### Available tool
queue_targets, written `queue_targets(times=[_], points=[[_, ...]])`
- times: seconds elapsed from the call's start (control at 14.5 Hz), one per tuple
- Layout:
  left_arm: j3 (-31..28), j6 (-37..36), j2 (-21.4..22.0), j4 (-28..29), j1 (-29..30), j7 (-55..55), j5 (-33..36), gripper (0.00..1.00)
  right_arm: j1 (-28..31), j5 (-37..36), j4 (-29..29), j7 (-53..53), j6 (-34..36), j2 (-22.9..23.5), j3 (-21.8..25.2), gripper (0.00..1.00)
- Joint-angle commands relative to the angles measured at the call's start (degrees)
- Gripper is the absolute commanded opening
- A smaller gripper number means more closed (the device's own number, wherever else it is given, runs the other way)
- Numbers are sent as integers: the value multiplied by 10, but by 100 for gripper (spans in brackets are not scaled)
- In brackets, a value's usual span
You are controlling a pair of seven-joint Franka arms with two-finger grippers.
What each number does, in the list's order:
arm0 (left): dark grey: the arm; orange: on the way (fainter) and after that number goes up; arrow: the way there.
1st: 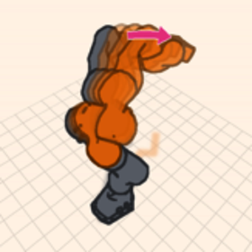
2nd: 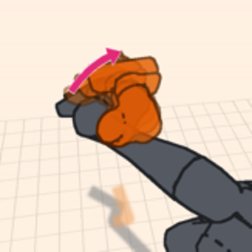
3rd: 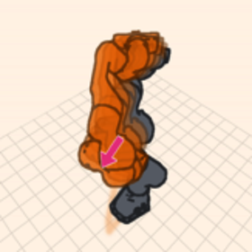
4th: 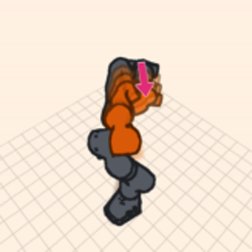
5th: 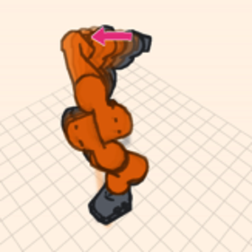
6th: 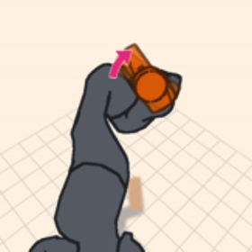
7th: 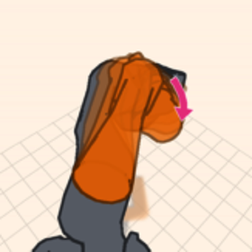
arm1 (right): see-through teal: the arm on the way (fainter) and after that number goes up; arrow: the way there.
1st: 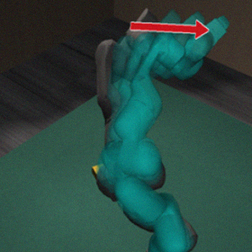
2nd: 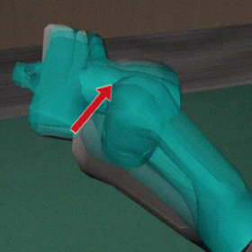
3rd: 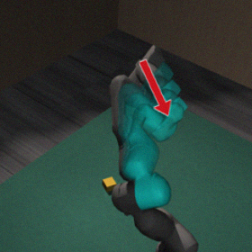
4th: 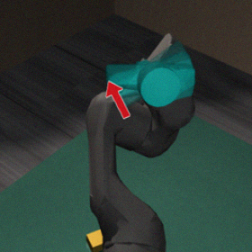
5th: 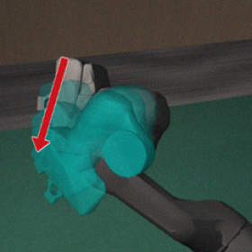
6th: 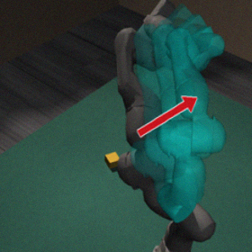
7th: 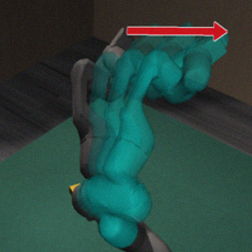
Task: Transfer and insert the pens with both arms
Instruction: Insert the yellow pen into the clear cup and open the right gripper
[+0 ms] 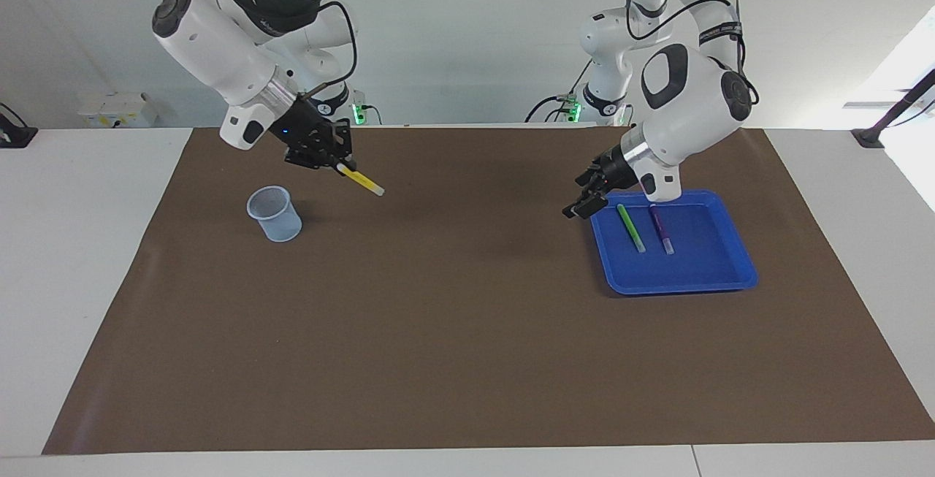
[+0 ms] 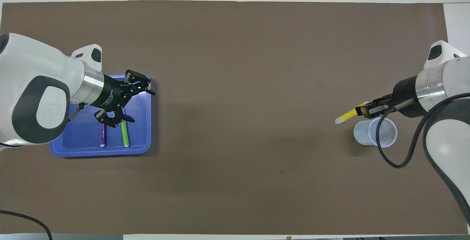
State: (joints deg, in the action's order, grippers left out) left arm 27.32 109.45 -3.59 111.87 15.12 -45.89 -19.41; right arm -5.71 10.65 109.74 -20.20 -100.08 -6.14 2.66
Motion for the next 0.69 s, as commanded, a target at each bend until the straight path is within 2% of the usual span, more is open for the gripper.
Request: queue_targets(times=[0.0, 0.21, 0.41, 0.62], points=[[2, 1, 11, 19, 34, 148, 53, 100, 7, -84, -12, -54, 21, 9, -6, 0], [2, 13, -5, 24, 66, 283, 122, 100, 20, -128, 18, -80, 14, -3, -6, 0], [2, 78, -12, 69, 99, 430, 149, 100, 52, -130, 71, -114, -39, -15, -6, 0], [2, 133, -26, 107, 105, 496, 219, 100, 58, -129, 100, -117, -50, -15, -6, 0]])
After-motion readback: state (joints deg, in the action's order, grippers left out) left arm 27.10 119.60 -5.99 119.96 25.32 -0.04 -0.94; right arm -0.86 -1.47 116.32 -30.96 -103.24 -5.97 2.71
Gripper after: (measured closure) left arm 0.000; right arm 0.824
